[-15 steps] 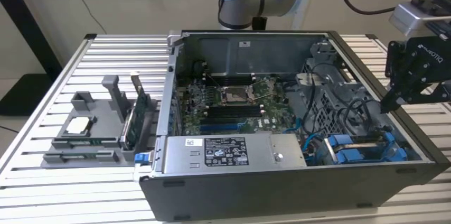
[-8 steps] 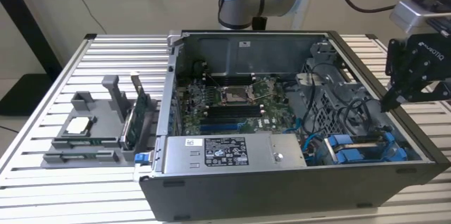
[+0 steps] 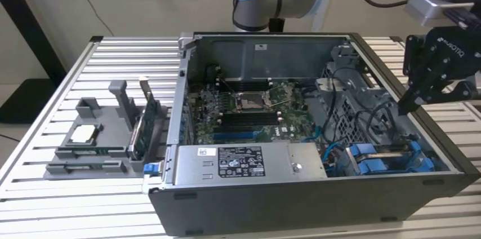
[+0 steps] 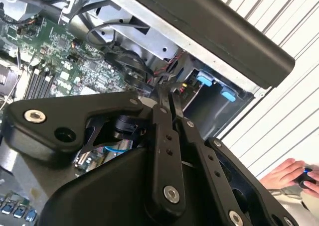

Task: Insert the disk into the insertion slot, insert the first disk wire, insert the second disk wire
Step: 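Insert the second disk wire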

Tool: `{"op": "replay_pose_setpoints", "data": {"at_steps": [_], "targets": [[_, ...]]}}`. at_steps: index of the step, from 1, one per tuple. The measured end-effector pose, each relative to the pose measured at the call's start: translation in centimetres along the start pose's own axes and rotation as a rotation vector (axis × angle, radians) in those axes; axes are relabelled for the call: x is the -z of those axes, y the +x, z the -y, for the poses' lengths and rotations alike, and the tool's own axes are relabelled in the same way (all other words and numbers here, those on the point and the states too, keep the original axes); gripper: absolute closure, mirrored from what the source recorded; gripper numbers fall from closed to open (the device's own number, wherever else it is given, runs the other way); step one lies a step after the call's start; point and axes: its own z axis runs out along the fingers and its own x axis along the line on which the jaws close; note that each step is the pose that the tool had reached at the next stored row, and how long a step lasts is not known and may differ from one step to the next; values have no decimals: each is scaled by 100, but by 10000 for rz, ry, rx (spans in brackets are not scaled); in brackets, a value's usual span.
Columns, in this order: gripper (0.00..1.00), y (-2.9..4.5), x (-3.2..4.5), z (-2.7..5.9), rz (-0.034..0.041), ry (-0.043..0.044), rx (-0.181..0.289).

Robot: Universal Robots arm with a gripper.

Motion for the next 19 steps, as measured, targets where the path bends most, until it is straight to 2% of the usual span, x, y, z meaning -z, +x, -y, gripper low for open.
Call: {"op": "replay_pose_setpoints", "data": {"at_steps": [6,12,14,19], "targets": [[84,-4,35,-139,2,8,0],[84,-4,36,-319,0,81,4],[84,17,22,-336,2,87,6],[84,156,-9,-337,241,77,7]]}}
